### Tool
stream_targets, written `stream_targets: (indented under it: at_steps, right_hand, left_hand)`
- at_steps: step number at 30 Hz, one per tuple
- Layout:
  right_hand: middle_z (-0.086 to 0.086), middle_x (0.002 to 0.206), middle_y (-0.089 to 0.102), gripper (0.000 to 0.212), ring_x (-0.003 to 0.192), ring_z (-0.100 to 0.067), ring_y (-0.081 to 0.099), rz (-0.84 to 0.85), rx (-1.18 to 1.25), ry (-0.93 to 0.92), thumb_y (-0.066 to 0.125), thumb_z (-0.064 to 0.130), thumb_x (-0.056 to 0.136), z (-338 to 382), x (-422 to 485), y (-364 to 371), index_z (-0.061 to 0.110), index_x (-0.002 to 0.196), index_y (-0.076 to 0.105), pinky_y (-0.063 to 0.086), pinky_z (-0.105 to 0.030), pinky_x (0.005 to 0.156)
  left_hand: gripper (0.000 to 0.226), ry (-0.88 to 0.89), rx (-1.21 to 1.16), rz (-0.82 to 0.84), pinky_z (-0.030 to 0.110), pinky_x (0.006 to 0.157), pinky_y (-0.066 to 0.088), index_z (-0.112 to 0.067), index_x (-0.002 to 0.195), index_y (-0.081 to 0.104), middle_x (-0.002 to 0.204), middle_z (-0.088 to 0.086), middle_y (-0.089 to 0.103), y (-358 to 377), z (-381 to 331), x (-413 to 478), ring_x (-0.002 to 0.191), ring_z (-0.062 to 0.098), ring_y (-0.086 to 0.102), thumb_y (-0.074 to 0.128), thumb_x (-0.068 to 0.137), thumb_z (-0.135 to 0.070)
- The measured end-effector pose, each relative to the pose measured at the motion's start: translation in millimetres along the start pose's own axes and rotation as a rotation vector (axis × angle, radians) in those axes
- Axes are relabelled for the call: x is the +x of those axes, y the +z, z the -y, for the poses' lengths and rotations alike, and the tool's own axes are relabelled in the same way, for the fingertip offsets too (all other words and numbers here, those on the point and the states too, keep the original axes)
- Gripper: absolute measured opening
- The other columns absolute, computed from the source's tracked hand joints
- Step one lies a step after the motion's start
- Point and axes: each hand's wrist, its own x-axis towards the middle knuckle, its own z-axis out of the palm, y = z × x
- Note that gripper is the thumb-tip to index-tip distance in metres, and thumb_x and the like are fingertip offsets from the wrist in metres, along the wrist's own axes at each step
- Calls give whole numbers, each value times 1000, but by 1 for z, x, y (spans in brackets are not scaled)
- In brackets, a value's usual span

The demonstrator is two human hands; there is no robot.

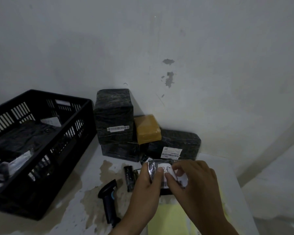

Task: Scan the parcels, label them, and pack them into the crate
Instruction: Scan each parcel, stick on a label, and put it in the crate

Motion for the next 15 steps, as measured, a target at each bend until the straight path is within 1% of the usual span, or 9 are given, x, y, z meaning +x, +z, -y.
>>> stream_targets:
  at_steps: [3, 4, 6, 8, 9, 10, 11, 13, 15]
  right_hand:
    - [19, 78, 59, 18, 75, -9, 53, -6, 24, 52, 74, 42, 74, -4, 2, 0, 35, 83, 60, 43, -29, 63]
    - [18, 81, 58, 19, 77, -9, 54, -9, 32, 81, 74, 43, 75, -6, 3, -1, 34, 85, 60, 46, -31, 64]
    - [16, 89, 57, 25, 82, -10, 54, -5, 80, 163, 67, 47, 76, -11, 4, -2, 34, 94, 57, 49, -31, 71]
    - [15, 101, 56, 34, 91, -7, 52, 7, 179, 252, 63, 50, 77, -14, 5, -2, 33, 105, 53, 44, -24, 78]
    - [16, 104, 55, 36, 93, -4, 52, 9, 232, 283, 64, 49, 78, -16, 4, -1, 33, 109, 52, 42, -19, 79]
    - [16, 106, 55, 36, 94, -1, 53, 15, 282, 312, 65, 45, 81, -17, 4, -1, 33, 112, 51, 41, -13, 76]
    - [17, 107, 56, 34, 94, 0, 55, 24, 327, 343, 66, 41, 83, -17, 3, 0, 33, 113, 51, 45, -11, 71]
    - [15, 107, 59, 29, 94, -2, 61, 56, 422, 418, 64, 32, 89, -19, 1, 1, 33, 115, 51, 55, -17, 61]
    - [11, 108, 62, 24, 90, -8, 66, 82, 553, 493, 59, 24, 95, -19, 0, 1, 32, 117, 52, 59, -25, 56]
  left_hand:
    - [28, 12, 33, -13, 14, 86, 50, -30, 128, 57, 113, -16, 71, -1, -1, 2, 106, -4, 65, 49, 103, -39]
    - [30, 19, 42, -21, 16, 87, 51, -28, 127, 57, 116, -12, 70, -1, -1, 3, 107, -2, 65, 48, 102, -42]
    - [17, 39, 42, -29, 13, 75, 51, -26, 114, 60, 102, -7, 72, -3, 0, 5, 92, -2, 68, 49, 104, -34]
    - [13, 37, 25, -18, 12, 68, 51, -25, 108, 62, 92, -7, 73, -2, -4, 4, 83, -1, 69, 49, 105, -27]
    - [14, 36, 16, -2, 11, 67, 51, -24, 109, 63, 90, -10, 74, 0, -5, 3, 81, -2, 69, 49, 105, -26]
    - [14, 28, 10, 3, 10, 67, 50, -25, 109, 63, 89, -15, 74, 1, -4, 3, 80, -3, 69, 49, 105, -25]
    - [14, 24, 9, 10, 10, 66, 50, -25, 109, 63, 88, -18, 73, 3, -4, 2, 80, -5, 68, 49, 105, -24]
    - [14, 15, 5, 4, 9, 65, 49, -25, 108, 64, 88, -18, 73, 4, -4, 1, 79, -5, 68, 50, 105, -24]
    - [14, -5, -4, -10, 11, 64, 50, -24, 107, 65, 90, -10, 74, 5, -2, 1, 78, -1, 69, 51, 105, -25]
